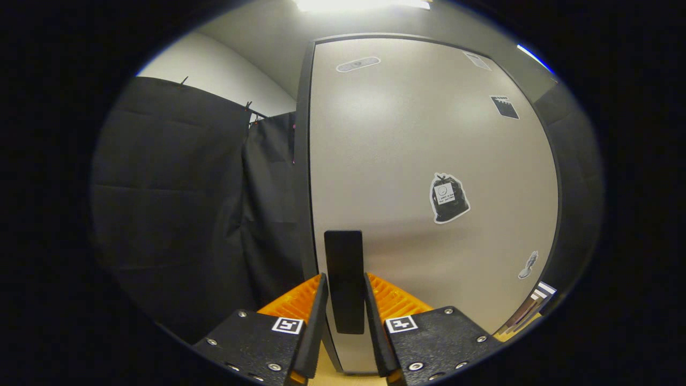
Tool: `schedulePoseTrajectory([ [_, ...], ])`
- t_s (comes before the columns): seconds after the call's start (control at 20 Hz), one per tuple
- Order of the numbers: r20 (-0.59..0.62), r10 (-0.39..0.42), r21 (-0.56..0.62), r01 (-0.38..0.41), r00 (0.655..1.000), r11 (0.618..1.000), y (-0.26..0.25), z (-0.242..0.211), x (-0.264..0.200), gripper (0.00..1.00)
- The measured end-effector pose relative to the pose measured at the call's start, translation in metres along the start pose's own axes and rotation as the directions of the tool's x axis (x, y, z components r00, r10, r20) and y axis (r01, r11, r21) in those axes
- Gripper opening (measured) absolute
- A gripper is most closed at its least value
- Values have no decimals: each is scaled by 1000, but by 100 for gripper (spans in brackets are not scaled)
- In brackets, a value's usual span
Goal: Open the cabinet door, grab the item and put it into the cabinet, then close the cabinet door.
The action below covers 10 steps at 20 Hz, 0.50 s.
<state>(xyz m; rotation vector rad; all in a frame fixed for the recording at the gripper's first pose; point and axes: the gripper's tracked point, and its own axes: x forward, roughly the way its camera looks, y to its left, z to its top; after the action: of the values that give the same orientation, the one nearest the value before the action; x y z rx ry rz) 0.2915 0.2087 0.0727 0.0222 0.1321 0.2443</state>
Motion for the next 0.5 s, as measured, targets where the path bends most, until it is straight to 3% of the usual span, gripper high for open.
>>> schedulePoseTrajectory([
  [0.2, -25, 10, -19, -11, 1000, 1000, 0, 0, 0, 25],
  [0.5, -60, 55, -3, -55, 997, 998, 1, 0, -18, 24],
])
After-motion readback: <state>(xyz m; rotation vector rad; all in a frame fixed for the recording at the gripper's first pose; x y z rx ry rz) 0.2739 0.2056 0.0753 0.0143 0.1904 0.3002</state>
